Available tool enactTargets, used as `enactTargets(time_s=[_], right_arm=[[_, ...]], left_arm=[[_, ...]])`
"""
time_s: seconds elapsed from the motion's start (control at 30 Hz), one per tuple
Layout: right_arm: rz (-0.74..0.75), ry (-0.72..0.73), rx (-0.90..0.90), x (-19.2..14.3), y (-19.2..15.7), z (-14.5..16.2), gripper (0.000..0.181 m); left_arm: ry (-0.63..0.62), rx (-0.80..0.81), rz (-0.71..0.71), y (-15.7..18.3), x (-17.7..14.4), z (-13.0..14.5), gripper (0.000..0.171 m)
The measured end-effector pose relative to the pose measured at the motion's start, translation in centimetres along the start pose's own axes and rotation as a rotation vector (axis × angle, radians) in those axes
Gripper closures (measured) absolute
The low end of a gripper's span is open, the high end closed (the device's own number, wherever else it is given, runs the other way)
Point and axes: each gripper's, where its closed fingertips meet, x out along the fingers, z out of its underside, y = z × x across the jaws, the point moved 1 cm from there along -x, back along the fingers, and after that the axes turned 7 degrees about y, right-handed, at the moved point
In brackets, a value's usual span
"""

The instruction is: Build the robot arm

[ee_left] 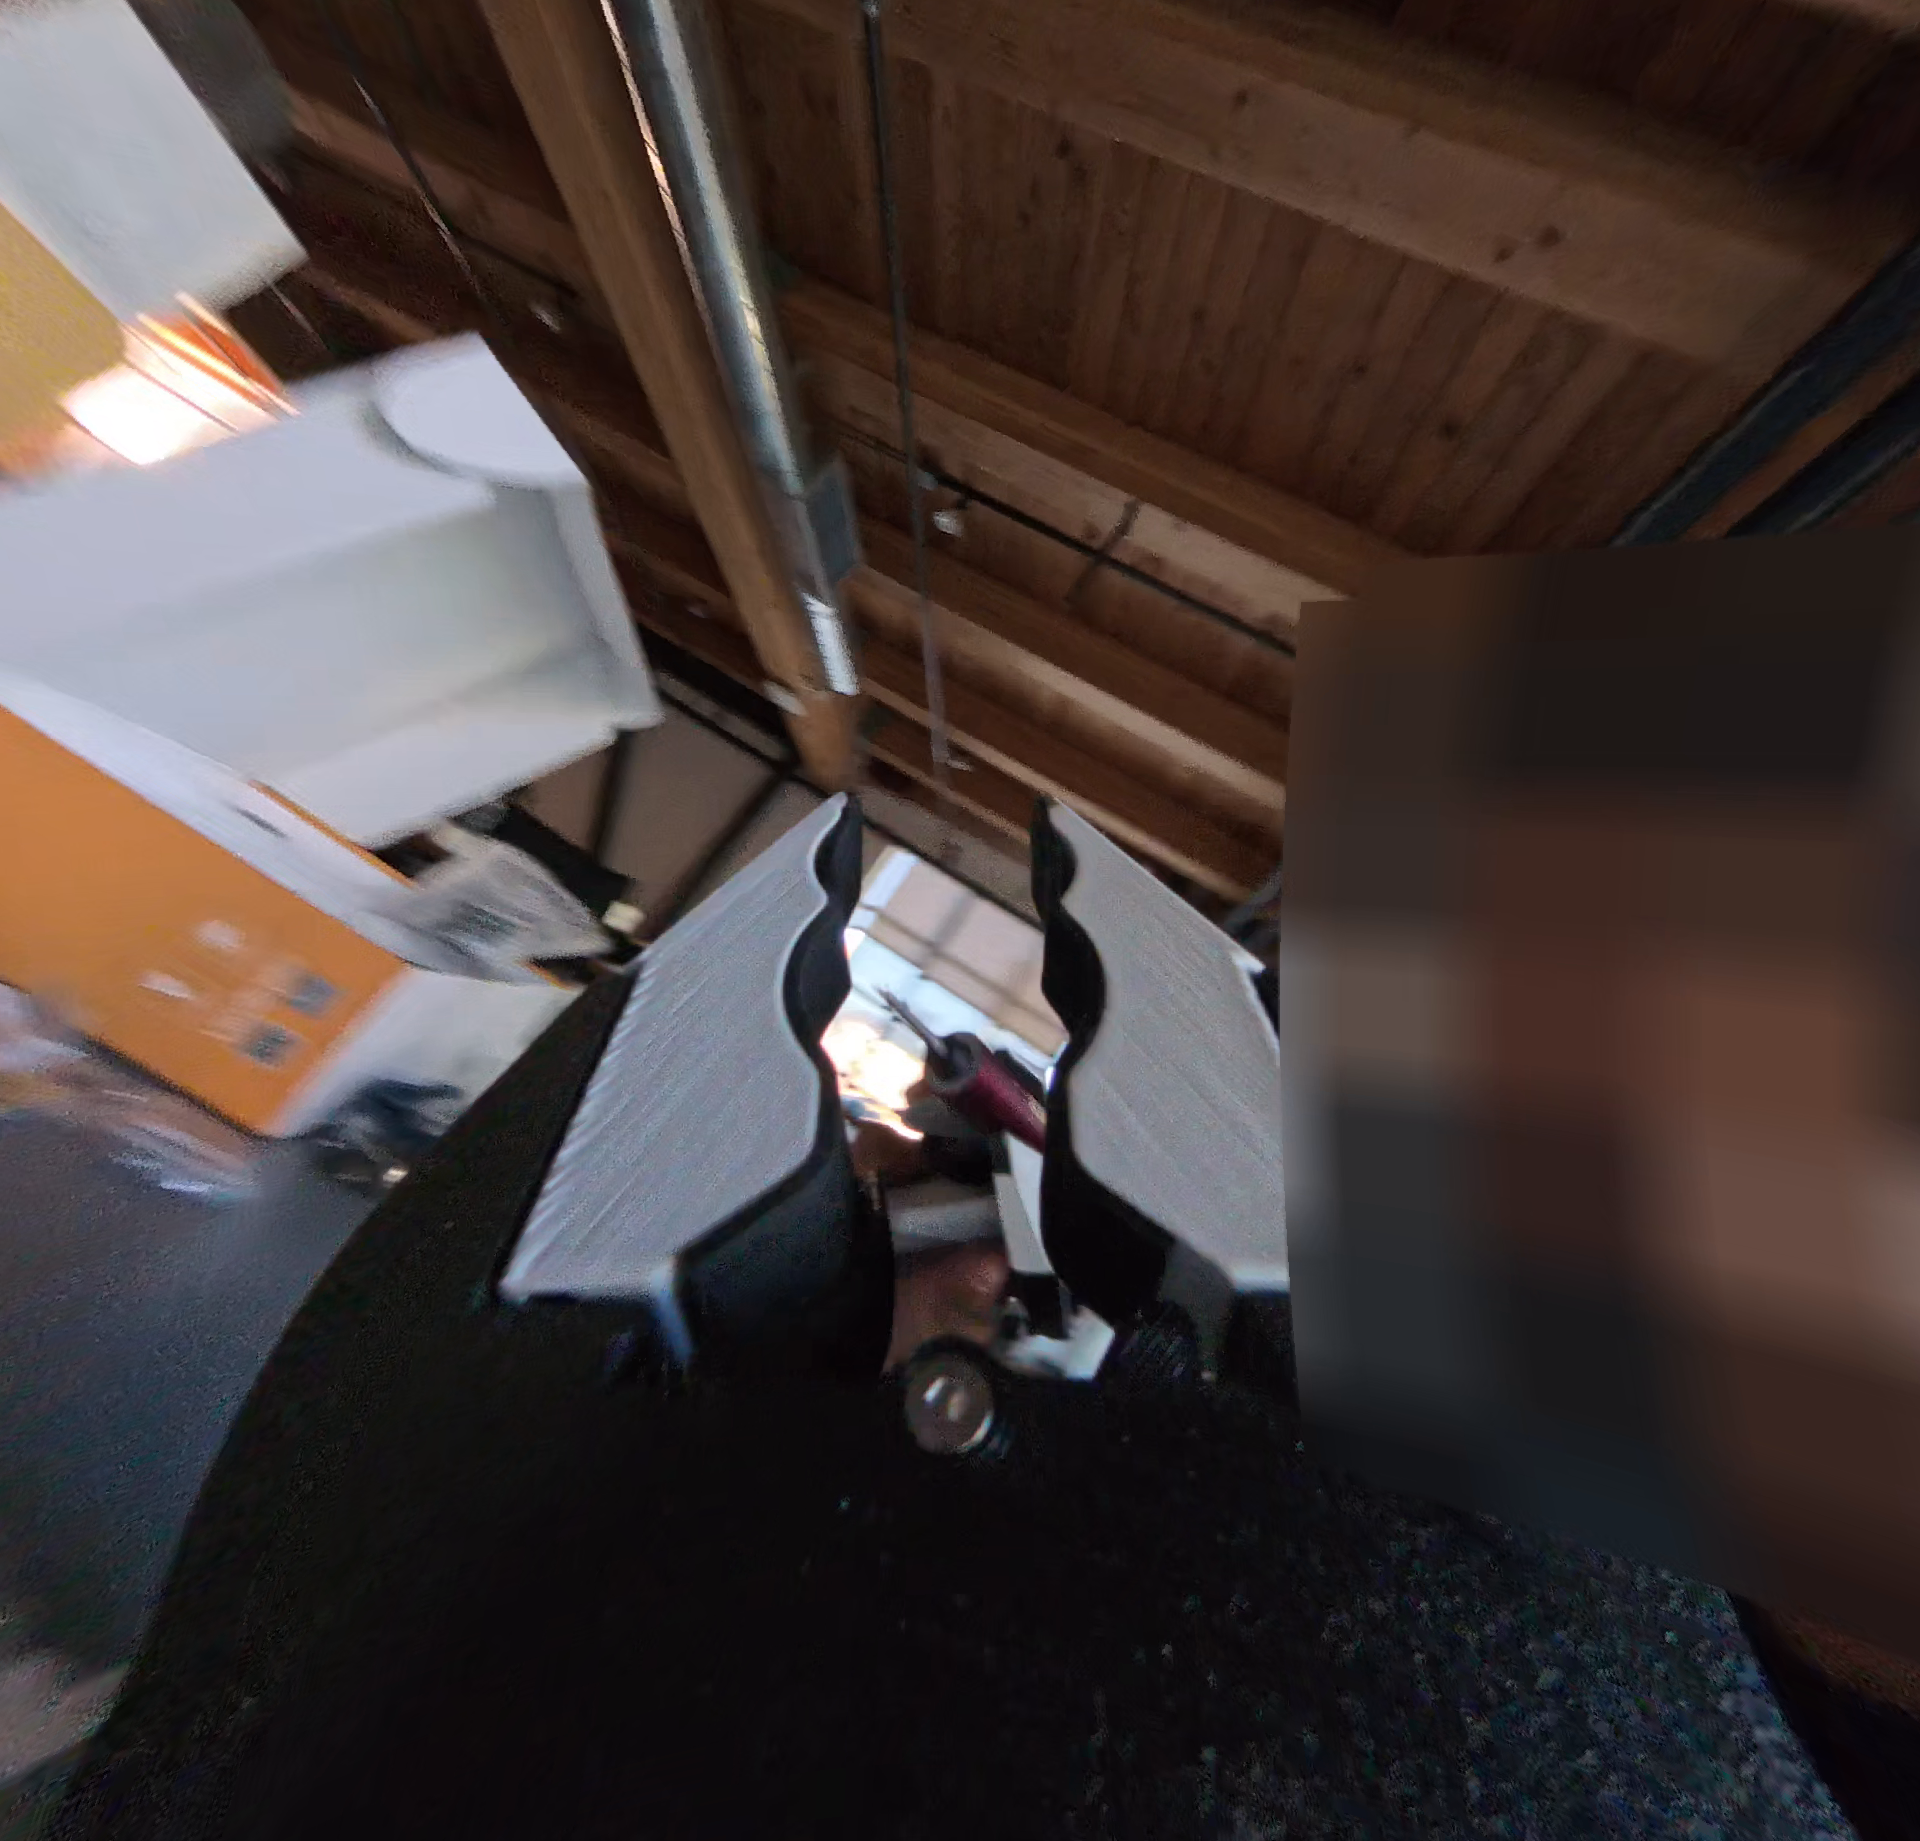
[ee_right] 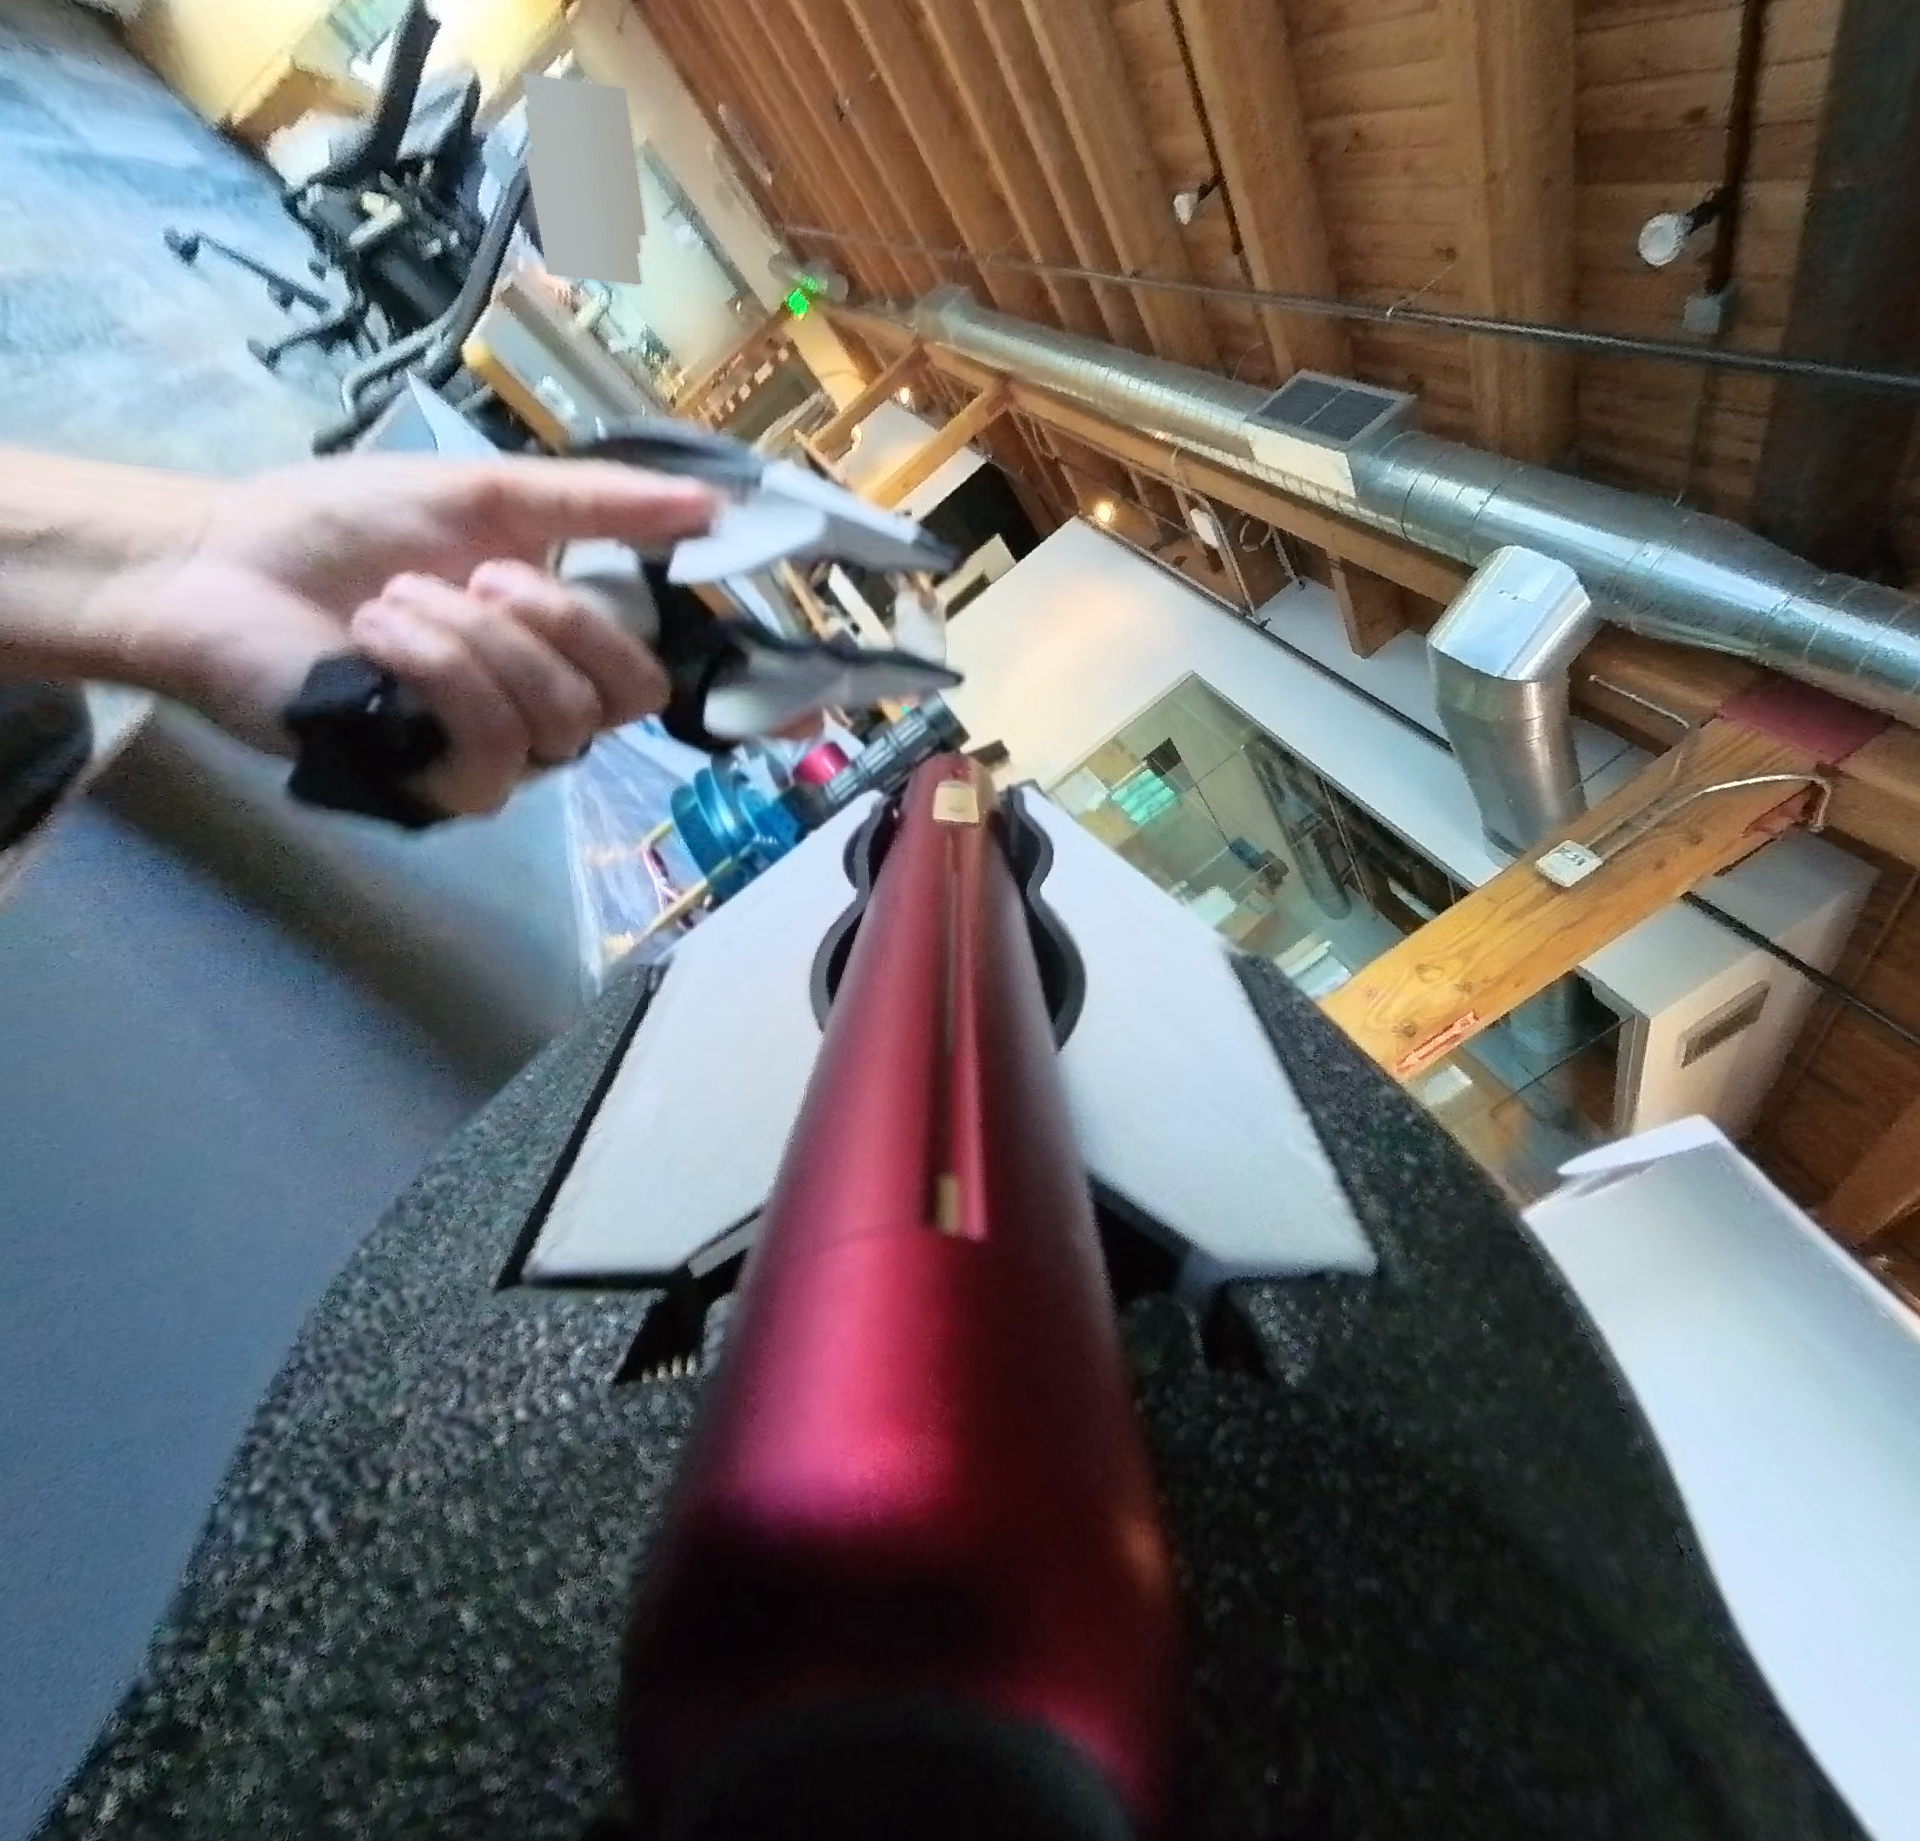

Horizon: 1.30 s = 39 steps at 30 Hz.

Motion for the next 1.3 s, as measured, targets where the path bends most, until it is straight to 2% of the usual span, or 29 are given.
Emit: enactTargets(time_s=[0.03,0.1,0.23,0.3,0.37,0.47,0.57,0.63,0.73,0.83,0.93,1.1,1.3], right_arm=[[0.000,-0.008,-0.029,0.1,-0.4,0.3,0.159],[-0.017,-0.024,-0.077,0.6,-1.5,1.0,0.159],[-0.034,-0.054,-0.157,3.0,-3.9,2.5,0.159],[-0.067,-0.048,-0.195,4.8,-5.7,3.3,0.159],[-0.095,-0.035,-0.286,7.0,-7.6,4.6,0.158],[-0.109,-0.024,-0.338,10.3,-9.3,6.4,0.160],[-0.084,-0.031,-0.309,12.9,-9.0,7.6,0.159],[-0.069,-0.052,-0.295,14.0,-8.6,8.6,0.159],[-0.068,-0.085,-0.279,14.4,-8.2,9.8,0.159],[-0.076,-0.103,-0.245,14.4,-8.0,10.4,0.159],[-0.108,-0.127,-0.227,14.6,-8.4,11.3,0.159],[-0.126,-0.134,-0.234,15.0,-8.7,11.9,0.159],[-0.124,-0.144,-0.224,15.1,-8.7,12.2,0.159]], left_arm=[[0.009,0.085,-0.051,-0.1,-0.7,-1.8,0.139],[0.004,0.247,-0.221,-1.1,-2.5,-5.7,0.140],[-0.076,0.542,-0.711,-5.5,-8.3,-13.4,0.138],[-0.177,0.650,-0.842,-7.0,-10.3,-15.1,0.128],[-0.277,0.687,-0.888,-8.3,-11.3,-15.4,0.119],[-0.426,0.689,-0.807,-9.4,-11.4,-14.1,0.111],[-0.572,0.721,-0.693,-10.2,-11.5,-12.5,0.101],[-0.598,0.799,-0.644,-10.6,-11.4,-12.7,0.100],[-0.634,0.808,-0.526,-10.2,-11.0,-12.0,0.094],[-0.693,0.824,-0.466,-10.6,-10.6,-11.3,0.088],[-0.762,0.841,-0.468,-11.8,-10.0,-11.1,0.086],[-0.873,0.770,-0.438,-13.3,-9.6,-10.1,0.085],[-0.914,0.784,-0.416,-14.0,-9.3,-9.4,0.086]])
